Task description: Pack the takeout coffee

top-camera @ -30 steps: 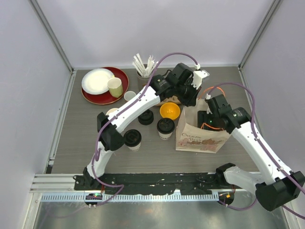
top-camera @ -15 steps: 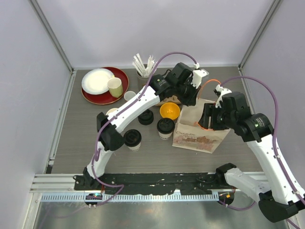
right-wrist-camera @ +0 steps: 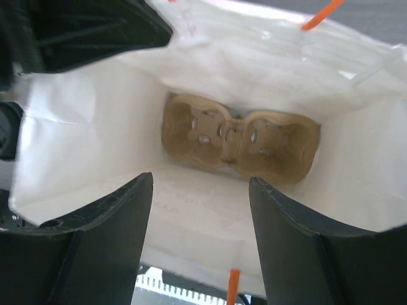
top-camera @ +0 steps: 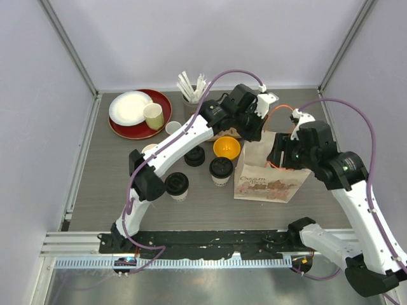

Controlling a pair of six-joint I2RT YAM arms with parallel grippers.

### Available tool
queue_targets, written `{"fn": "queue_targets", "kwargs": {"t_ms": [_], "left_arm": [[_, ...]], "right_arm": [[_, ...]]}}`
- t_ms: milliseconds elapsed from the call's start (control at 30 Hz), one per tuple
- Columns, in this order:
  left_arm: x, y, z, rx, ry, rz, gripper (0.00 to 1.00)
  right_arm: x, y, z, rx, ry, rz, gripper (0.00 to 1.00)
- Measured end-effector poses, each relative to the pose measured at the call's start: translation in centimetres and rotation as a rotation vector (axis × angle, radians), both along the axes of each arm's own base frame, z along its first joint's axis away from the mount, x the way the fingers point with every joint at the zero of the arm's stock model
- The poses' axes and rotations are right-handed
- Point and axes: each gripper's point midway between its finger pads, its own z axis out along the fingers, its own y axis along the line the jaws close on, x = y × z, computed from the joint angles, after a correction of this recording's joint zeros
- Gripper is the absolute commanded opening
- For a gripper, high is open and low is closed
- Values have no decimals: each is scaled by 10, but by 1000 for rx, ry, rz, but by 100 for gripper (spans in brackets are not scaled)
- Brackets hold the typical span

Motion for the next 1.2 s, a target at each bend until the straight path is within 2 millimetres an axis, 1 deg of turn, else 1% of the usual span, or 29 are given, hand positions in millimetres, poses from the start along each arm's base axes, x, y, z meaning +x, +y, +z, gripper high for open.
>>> {"fn": "queue_targets", "kwargs": {"t_ms": [200, 267, 400, 500, 767, 1033, 1100, 1200], "left_arm": [[0, 0, 0, 2, -5, -5, 0], [0, 0, 0, 3, -11, -9, 0], [1, 0, 0, 5, -16, -14, 0], [1, 0, -1, 6, -16, -15, 0], [1, 1, -1, 8, -22, -20, 0], [2, 1, -2, 12, -34, -31, 0], [1, 1, -3, 13, -33, -31, 2], [1, 0, -2, 9, -31, -36, 3]], "right_arm": [[-1, -9, 49, 44, -186, -34, 68], [-3, -12, 59, 54, -230, -46, 68], [-5, -16, 73, 68, -286, -59, 68], [-4, -17, 79, 71, -305, -65, 68], [-2, -18, 82, 70, -321, -78, 68], [-4, -20, 88, 83, -351, -80, 68], [-5, -20, 91, 88, -362, -79, 68], [-4, -19, 92, 91, -366, -79, 68]]}}
